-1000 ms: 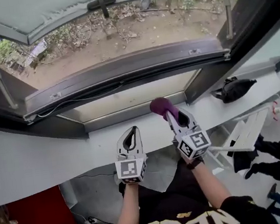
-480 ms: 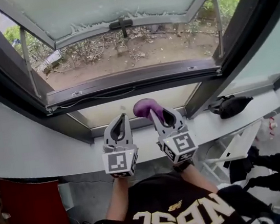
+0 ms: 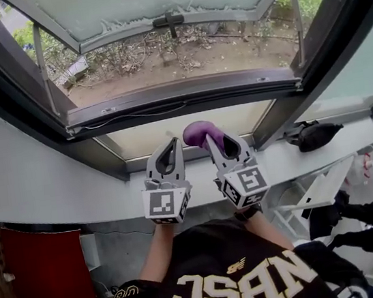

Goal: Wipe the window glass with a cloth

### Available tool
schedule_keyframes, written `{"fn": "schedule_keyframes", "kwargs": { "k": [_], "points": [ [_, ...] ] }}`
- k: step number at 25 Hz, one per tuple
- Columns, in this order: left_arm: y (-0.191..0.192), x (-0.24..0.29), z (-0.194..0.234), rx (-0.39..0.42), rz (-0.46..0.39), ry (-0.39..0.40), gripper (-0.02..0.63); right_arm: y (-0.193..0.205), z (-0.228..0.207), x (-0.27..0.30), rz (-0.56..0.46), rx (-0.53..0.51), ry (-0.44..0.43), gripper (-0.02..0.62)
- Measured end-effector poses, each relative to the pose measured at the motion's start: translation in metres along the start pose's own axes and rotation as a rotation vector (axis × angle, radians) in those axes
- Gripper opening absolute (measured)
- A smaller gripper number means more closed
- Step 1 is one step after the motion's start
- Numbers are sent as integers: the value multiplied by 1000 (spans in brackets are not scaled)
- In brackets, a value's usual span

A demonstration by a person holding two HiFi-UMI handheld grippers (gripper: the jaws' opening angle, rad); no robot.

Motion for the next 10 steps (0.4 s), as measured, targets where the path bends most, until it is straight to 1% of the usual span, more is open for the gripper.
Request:
{"fn": "schedule_keyframes", "kwargs": {
  "k": [2, 6, 10],
  "points": [
    [5, 1, 0, -7, -11, 7, 15, 4, -2, -3, 4, 12, 4, 71],
    [21, 4, 4, -23, 34, 5, 15, 8, -6, -9, 7, 24, 19, 71],
    [23, 12, 6, -9, 7, 28, 15, 6, -15, -8, -8, 34, 40, 71]
  ]
}}
Point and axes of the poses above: the fingertips, and each gripper's own axes: x forward along the fingers, z to its left, y out of its underside, the point moved 8 cm from there along -x, backward along the fingers, and after that the axes turned 1 degree about z, right-handed, at the moved point
